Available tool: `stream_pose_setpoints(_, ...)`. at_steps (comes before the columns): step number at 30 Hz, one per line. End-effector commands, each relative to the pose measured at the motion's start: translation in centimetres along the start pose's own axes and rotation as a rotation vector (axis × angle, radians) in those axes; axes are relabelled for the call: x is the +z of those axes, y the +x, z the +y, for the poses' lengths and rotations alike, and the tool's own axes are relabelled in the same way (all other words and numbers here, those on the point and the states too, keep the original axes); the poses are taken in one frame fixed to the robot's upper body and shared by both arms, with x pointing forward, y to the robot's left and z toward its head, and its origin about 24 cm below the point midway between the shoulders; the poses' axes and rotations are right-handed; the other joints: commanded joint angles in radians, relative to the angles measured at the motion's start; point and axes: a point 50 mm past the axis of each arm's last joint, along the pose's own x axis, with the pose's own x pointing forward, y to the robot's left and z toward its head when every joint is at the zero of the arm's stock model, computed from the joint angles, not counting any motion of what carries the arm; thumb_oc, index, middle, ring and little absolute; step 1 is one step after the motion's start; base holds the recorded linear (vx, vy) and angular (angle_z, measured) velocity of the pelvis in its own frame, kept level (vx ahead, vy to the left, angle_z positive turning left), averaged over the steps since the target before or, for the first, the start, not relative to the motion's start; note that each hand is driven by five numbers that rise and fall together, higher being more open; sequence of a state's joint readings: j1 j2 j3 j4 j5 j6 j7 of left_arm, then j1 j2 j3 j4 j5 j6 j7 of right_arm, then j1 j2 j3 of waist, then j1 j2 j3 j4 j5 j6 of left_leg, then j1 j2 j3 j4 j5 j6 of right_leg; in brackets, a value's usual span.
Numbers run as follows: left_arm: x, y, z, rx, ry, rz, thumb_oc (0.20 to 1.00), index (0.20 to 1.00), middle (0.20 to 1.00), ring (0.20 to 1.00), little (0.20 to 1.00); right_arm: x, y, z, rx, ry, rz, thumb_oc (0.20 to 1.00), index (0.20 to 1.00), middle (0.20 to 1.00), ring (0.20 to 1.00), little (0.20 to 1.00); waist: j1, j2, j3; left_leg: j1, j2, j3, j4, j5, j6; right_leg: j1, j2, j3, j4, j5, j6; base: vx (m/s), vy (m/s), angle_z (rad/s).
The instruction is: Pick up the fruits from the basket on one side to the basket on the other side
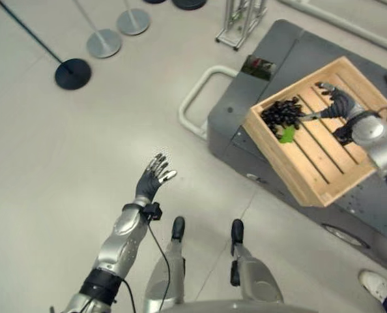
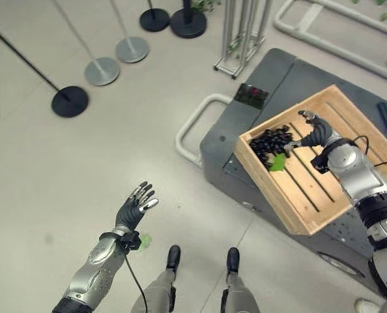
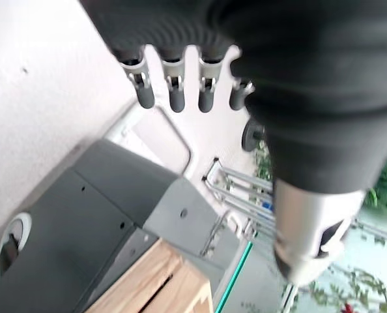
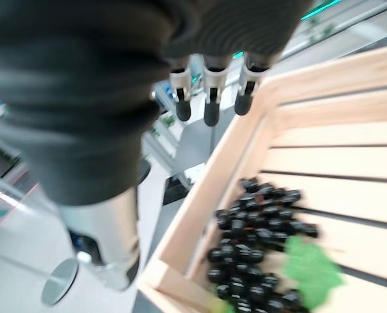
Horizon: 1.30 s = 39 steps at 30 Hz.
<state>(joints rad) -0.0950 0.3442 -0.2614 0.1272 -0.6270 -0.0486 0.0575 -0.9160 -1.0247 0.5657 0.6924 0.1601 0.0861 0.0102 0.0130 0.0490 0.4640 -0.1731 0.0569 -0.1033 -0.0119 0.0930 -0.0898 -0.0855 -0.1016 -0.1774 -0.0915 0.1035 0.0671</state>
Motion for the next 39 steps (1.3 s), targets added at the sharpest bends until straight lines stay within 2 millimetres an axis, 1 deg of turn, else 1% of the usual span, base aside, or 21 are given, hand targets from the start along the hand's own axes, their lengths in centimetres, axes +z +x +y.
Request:
stream_pose_setpoints(1, 1.9, -0.3, -2.0, -0.118, -0.038, -0.105, 1.000, 1.000, 1.000, 1.000, 1.000, 1.4, 0.6, -3.2, -0.083, -0.162, 0.005, 1.000, 1.000, 1.000, 1.000, 1.000, 0.009, -0.036, -0.017, -0.021, 0.077, 0.064, 0.090, -0.099, -0.062, -0.071, -0.051, -0.001, 0.128, -0.202, 0.062, -0.05, -0.075, 0.34)
stream_pose_setpoints(5, 1.9, 0.0, -2.9, -0.149, -0.030, -0.099, 1.000, 1.000, 1.000, 1.000, 1.000, 1.5, 1.8, -2.2, -0.082, -0.200, 0.061, 1.000, 1.000, 1.000, 1.000, 1.000, 0.015, -0.030, 0.001, -0.044, 0.079, 0.065, 0.062, -0.074, -0.058, -0.110, -0.037, -0.003, 0.133, -0.195, 0.062, -0.03, -0.054, 0.07)
stream_pose_setpoints(9, 2.3, 0.3, -3.4, -0.159, -0.018, -0.116, 1.000, 1.000, 1.000, 1.000, 1.000, 2.6, 2.8, -0.7, -0.072, -0.267, 0.067, 1.000, 1.000, 1.000, 1.000, 1.000, 0.030, -0.035, 0.036, -0.067, 0.074, 0.062, 0.055, -0.068, -0.054, -0.151, -0.037, -0.001, 0.147, -0.186, 0.064, -0.02, -0.001, 0.03)
stream_pose_setpoints(11, 2.6, 0.5, -3.6, -0.159, -0.017, -0.133, 1.000, 1.000, 1.000, 1.000, 1.000, 2.6, 3.0, 0.1, -0.060, -0.289, 0.073, 1.000, 1.000, 1.000, 1.000, 1.000, 0.036, -0.040, 0.054, -0.080, 0.075, 0.062, 0.054, -0.062, -0.055, -0.164, -0.040, -0.001, 0.156, -0.181, 0.066, -0.02, 0.003, -0.01)
stream_pose_setpoints(13, 2.8, 0.6, -3.8, -0.153, -0.018, -0.146, 1.000, 1.000, 1.000, 1.000, 1.000, 2.4, 3.0, 0.8, -0.057, -0.302, 0.080, 1.000, 1.000, 1.000, 1.000, 1.000, 0.041, -0.040, 0.056, -0.094, 0.073, 0.061, 0.051, -0.057, -0.056, -0.181, -0.042, -0.005, 0.163, -0.179, 0.066, 0.00, 0.012, 0.02)
stream_pose_setpoints(14, 2.8, 0.6, -3.8, -0.153, -0.018, -0.146, 1.000, 1.000, 1.000, 1.000, 1.000, 2.4, 3.0, 0.8, -0.058, -0.302, 0.080, 1.000, 1.000, 1.000, 1.000, 1.000, 0.041, -0.041, 0.056, -0.095, 0.072, 0.061, 0.051, -0.057, -0.055, -0.182, -0.042, -0.005, 0.164, -0.179, 0.066, 0.00, 0.036, 0.08)
stream_pose_setpoints(16, 3.3, 0.8, -3.8, -0.132, -0.021, -0.177, 1.000, 1.000, 1.000, 1.000, 1.000, 1.1, 2.7, 1.9, -0.047, -0.220, 0.096, 1.000, 1.000, 1.000, 1.000, 1.000, 0.042, -0.045, 0.056, -0.113, 0.070, 0.056, 0.042, -0.050, -0.057, -0.202, -0.048, -0.014, 0.172, -0.175, 0.071, 0.01, 0.034, 0.06)
stream_pose_setpoints(17, 3.3, 0.8, -3.8, -0.132, -0.020, -0.176, 1.000, 1.000, 1.000, 1.000, 1.000, 1.0, 2.7, 1.9, -0.047, -0.218, 0.097, 1.000, 1.000, 1.000, 1.000, 1.000, 0.043, -0.045, 0.056, -0.113, 0.069, 0.055, 0.043, -0.050, -0.057, -0.202, -0.048, -0.014, 0.172, -0.175, 0.072, 0.01, 0.030, 0.10)
stream_pose_setpoints(18, 3.4, 0.9, -3.6, -0.117, -0.024, -0.181, 1.000, 1.000, 1.000, 1.000, 1.000, 0.0, 2.3, 2.3, -0.042, -0.180, 0.114, 1.000, 1.000, 1.000, 1.000, 1.000, 0.043, -0.049, 0.056, -0.120, 0.068, 0.054, 0.038, -0.048, -0.058, -0.207, -0.053, -0.022, 0.174, -0.173, 0.074, 0.00, 0.023, 0.12)
stream_pose_setpoints(21, 3.4, 1.0, -3.4, -0.092, -0.037, -0.184, 1.000, 1.000, 1.000, 1.000, 1.000, -1.6, 1.7, 3.0, -0.040, -0.109, 0.146, 1.000, 1.000, 1.000, 1.000, 1.000, 0.042, -0.053, 0.056, -0.127, 0.062, 0.052, 0.029, -0.044, -0.059, -0.209, -0.058, -0.029, 0.170, -0.169, 0.078, 0.00, 0.031, 0.11)
stream_pose_setpoints(25, 3.5, 1.1, -3.2, -0.074, -0.048, -0.188, 1.000, 1.000, 1.000, 1.000, 1.000, -3.3, 1.1, 3.0, -0.054, -0.076, 0.194, 1.000, 1.000, 1.000, 1.000, 1.000, 0.044, -0.056, 0.056, -0.139, 0.054, 0.049, 0.021, -0.039, -0.057, -0.218, -0.072, -0.040, 0.169, -0.158, 0.083, -0.01, 0.030, 0.05)
stream_pose_setpoints(31, 3.8, 1.3, -3.4, -0.079, -0.050, -0.201, 1.000, 1.000, 1.000, 1.000, 1.000, -3.6, 1.0, 2.2, -0.071, -0.102, 0.207, 1.000, 1.000, 1.000, 1.000, 1.000, 0.043, -0.056, 0.056, -0.150, 0.047, 0.053, 0.020, -0.038, -0.057, -0.228, -0.080, -0.041, 0.169, -0.152, 0.087, -0.01, 0.026, 0.02)
stream_pose_setpoints(34, 4.0, 1.3, -3.3, -0.066, -0.054, -0.211, 1.000, 1.000, 1.000, 1.000, 1.000, -3.1, 0.7, 1.4, -0.113, -0.033, 0.147, 1.000, 1.000, 1.000, 1.000, 1.000, 0.035, -0.063, 0.056, -0.149, 0.046, 0.057, 0.022, -0.040, -0.056, -0.229, -0.084, -0.040, 0.171, -0.151, 0.090, 0.00, 0.016, 0.03)
stream_pose_setpoints(36, 4.1, 1.3, -3.0, -0.048, -0.055, -0.218, 1.000, 1.000, 1.000, 1.000, 1.000, -2.3, 0.1, 1.4, -0.137, 0.051, 0.063, 1.000, 1.000, 1.000, 1.000, 1.000, 0.020, -0.070, 0.056, -0.146, 0.049, 0.061, 0.020, -0.040, -0.058, -0.229, -0.084, -0.039, 0.173, -0.152, 0.091, 0.00, 0.000, 0.00)
stream_pose_setpoints(37, 4.1, 1.2, -2.9, -0.043, -0.047, -0.216, 1.000, 1.000, 1.000, 1.000, 1.000, -2.6, -0.4, 1.5, -0.139, 0.076, 0.047, 1.000, 1.000, 1.000, 1.000, 1.000, 0.020, -0.073, 0.056, -0.144, 0.049, 0.060, 0.019, -0.040, -0.058, -0.227, -0.084, -0.041, 0.176, -0.154, 0.091, 0.00, 0.000, 0.00)
stream_pose_setpoints(39, 4.2, 1.2, -2.3, -0.017, -0.049, -0.220, 1.000, 1.000, 1.000, 1.000, 1.000, -3.1, -1.6, 1.6, -0.160, 0.174, 0.006, 1.000, 1.000, 1.000, 1.000, 1.000, 0.007, -0.076, 0.056, -0.137, 0.052, 0.061, 0.017, -0.041, -0.060, -0.223, -0.084, -0.039, 0.184, -0.160, 0.091, 0.00, 0.000, 0.00)
